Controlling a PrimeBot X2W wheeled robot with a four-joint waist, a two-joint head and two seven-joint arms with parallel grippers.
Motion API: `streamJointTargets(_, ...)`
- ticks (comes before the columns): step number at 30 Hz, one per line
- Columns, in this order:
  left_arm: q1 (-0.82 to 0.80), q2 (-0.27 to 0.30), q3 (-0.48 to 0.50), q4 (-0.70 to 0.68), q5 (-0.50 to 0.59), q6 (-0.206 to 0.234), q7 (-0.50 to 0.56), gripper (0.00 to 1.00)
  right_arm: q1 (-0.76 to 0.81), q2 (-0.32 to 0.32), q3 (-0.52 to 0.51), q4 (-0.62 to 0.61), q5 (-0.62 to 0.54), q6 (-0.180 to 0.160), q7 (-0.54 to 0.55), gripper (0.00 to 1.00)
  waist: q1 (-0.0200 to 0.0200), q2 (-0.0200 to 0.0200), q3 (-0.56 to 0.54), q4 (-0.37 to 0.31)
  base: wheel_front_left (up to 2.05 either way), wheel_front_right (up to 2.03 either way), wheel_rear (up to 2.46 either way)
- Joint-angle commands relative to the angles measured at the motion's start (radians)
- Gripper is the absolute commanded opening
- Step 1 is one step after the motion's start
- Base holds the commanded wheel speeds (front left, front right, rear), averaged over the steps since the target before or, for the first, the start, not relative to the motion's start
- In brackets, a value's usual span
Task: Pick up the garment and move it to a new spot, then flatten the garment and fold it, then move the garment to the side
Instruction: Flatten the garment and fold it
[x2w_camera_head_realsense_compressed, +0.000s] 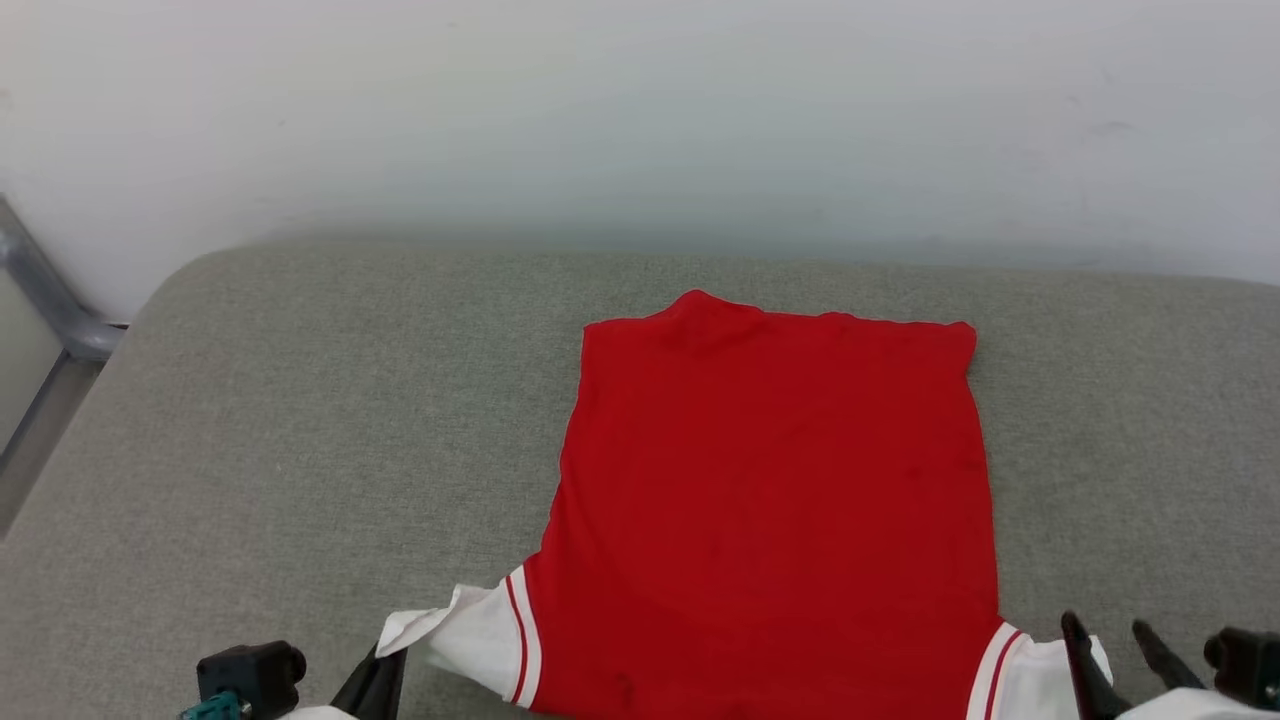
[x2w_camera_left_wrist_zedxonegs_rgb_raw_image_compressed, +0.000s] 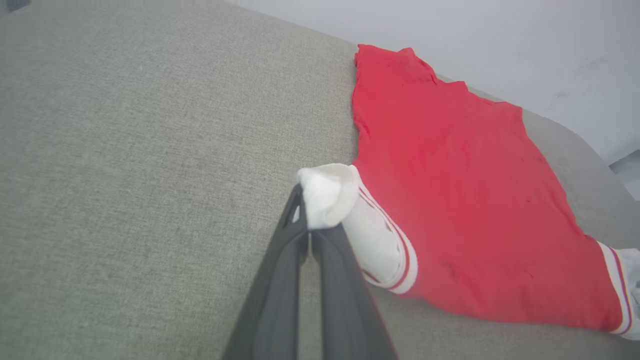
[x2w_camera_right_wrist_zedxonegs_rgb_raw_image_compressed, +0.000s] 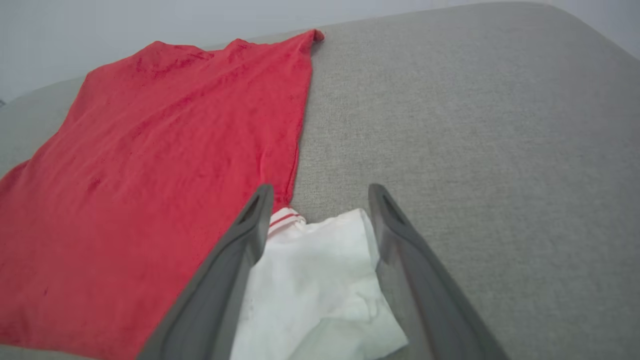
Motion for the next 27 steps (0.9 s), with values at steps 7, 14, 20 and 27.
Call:
streamJointTargets(7,-0.102,-0.007,-0.021,-0.029,0.043,-0.028,-0.010,0.00,-0.276,-0.033,-0.065,0.208,0.006,-0.001,0.005,1.00,0.0000,0.0000,0.074,0.060,0.00,0.00,0.00)
streamJointTargets(14,-0.241,-0.043,-0.035,-0.035,0.079,-0.078,-0.060,0.00,-0.655,-0.135,-0.067,0.450,0.015,-0.001,0.208,1.00,0.0000,0.0000,0.229,0.143,0.00,0.00,0.00)
streamJointTargets(20,-0.304,-0.063,-0.035,-0.041,0.085,-0.110,-0.095,0.00,-0.869,-0.178,-0.080,0.555,-0.021,-0.001,0.401,1.00,0.0000,0.0000,0.332,0.173,0.00,0.00,0.00)
streamJointTargets(27,-0.369,-0.086,-0.037,-0.035,0.084,-0.143,-0.126,0.00,-1.067,-0.194,-0.131,0.632,-0.119,-0.001,0.522,1.00,0.0000,0.0000,0.442,0.206,0.00,0.00,0.00)
